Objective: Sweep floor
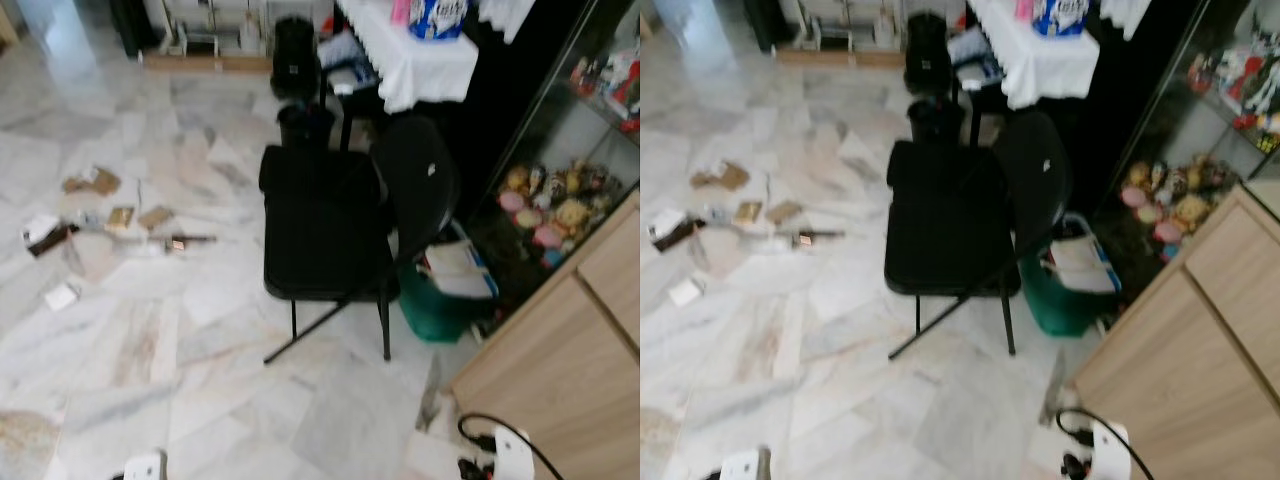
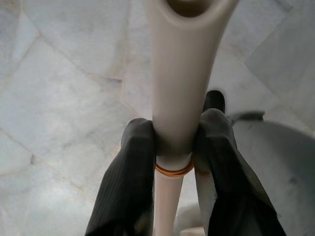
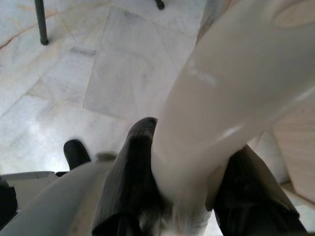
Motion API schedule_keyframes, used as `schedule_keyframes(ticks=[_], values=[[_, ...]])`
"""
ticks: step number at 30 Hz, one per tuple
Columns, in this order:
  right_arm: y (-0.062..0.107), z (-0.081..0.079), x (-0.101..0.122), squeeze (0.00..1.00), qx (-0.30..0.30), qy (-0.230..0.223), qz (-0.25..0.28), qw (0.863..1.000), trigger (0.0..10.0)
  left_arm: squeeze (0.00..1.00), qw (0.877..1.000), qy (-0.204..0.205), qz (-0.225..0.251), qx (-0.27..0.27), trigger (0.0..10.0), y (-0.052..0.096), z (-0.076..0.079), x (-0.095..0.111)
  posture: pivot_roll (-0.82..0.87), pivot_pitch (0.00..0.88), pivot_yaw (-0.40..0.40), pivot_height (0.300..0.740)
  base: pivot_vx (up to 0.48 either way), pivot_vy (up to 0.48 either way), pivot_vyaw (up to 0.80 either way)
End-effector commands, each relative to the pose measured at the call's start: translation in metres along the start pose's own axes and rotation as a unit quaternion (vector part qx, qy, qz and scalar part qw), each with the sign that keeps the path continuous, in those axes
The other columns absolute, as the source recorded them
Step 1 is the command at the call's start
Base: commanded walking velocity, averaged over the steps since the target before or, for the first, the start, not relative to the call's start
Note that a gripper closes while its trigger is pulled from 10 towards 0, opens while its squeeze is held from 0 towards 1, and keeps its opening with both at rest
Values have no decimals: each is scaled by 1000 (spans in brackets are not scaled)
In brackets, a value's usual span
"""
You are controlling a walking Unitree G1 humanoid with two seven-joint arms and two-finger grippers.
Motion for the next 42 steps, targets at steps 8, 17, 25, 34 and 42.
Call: schedule_keyframes(ticks=[8, 17, 25, 34, 42], values=[[-13, -55, 0, 0, 29, -11, -9, 999, 10000, 0, 1000, 7, -12, 9, 10000, 2, -11, -6, -122, 150, -34, 740, 0, 456, 0], [-18, -79, 11, 0, 41, -16, 3, 999, 10000, 0, 1000, 8, -2, 7, 10000, 0, -7, 3, -118, 163, -31, 740, 0, 456, 0], [-13, -33, 22, 0, 20, -21, 16, 999, 10000, 0, 1000, 7, 5, -2, 10000, -4, 11, 13, -117, 174, -30, 740, 0, 455, 0], [-10, -38, 5, 0, 25, -22, 6, 999, 10000, 0, 1000, 6, 3, -1, 10000, -6, 13, 19, -116, 177, -30, 740, 0, 457, 0], [-12, -60, -5, 0, 37, -24, -3, 999, 10000, 0, 1000, 5, 5, -2, 10000, -7, 17, 26, -116, 167, -28, 740, 0, 457, 0]])
Point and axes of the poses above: a point about 5 cm out from each wrist's last joint towards the gripper, its own y axis pointing back from the gripper into the wrist, its own x axis along the axis of the wrist's last joint, z = x × y, the point moved 4 cm from there along -y, pointing out of the wrist towards the gripper, and after that the axes turned 3 degrees about y, right-handed, at the moved point
